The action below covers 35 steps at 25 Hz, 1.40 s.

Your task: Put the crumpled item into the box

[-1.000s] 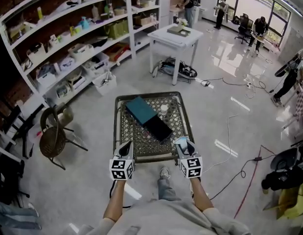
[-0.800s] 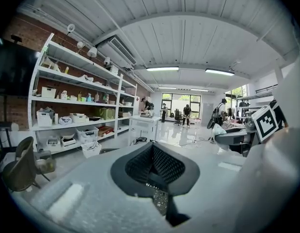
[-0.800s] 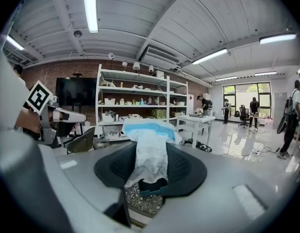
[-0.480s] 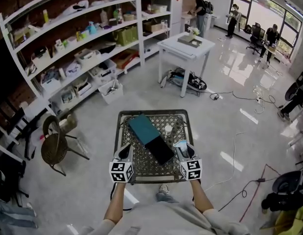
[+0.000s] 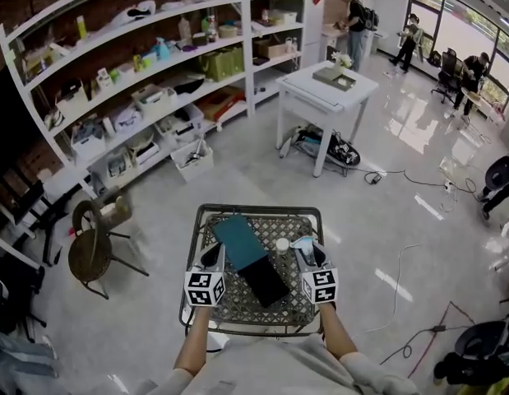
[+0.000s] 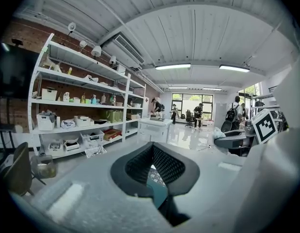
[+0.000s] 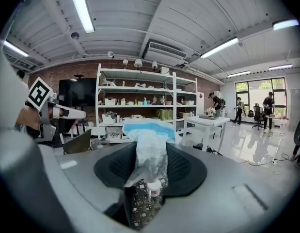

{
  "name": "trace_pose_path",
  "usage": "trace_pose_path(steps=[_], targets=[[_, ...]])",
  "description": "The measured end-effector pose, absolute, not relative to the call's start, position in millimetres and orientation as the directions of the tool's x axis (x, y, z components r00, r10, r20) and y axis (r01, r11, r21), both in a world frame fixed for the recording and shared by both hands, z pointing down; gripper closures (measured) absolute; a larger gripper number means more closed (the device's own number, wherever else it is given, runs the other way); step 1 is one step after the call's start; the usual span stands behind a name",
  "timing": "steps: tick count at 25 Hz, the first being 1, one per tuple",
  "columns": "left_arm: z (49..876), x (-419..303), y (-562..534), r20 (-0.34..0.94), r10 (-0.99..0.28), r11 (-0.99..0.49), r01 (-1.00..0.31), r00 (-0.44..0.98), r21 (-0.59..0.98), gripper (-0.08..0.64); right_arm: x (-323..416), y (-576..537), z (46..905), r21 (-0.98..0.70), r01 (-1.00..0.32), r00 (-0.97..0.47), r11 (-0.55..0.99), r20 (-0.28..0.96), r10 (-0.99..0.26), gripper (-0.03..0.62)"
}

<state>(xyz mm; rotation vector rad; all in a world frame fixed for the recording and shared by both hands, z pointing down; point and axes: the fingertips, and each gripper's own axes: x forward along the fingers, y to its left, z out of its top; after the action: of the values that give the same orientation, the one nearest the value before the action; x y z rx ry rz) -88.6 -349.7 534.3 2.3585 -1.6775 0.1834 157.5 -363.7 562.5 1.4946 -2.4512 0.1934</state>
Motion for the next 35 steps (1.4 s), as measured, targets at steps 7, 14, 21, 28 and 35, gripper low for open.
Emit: trace_pose_path(steps=[7, 14, 21, 28, 35], targets=[[547, -88, -388, 0.264, -0.922, -0.263, -0.958, 0.284, 0.111, 0.554, 161, -408, 583, -0.005, -0.867, -0.474, 0.497, 0.313, -0.823, 0.430], [560, -94, -395, 0.311, -0.911, -0.252, -0.962, 0.272, 0.103, 0.554, 153, -417, 601, -0.033, -0.857, -0.493, 0.514, 0.342, -0.800, 0.431], [593, -101, -385, 0.374, -0.878, -0.270, -0.955, 0.298, 0.126, 0.554, 141, -408, 624, -0.049, -0.859, -0.486, 0.509, 0.389, -0.783, 0.430], [638, -95, -374, 0.432, -0.825, -0.317, -0.931, 0.364, 0.179, 0.554, 135, -386, 658, -0.070, -0.885, -0.440, 0.460, 0.451, -0.777, 0.430], [681, -105, -358, 0.487, -0.777, -0.332, -0.917, 0.398, 0.220, 0.554, 126, -353, 702, -0.092, -0.902, -0.403, 0.423, 0.535, -0.743, 0.430]])
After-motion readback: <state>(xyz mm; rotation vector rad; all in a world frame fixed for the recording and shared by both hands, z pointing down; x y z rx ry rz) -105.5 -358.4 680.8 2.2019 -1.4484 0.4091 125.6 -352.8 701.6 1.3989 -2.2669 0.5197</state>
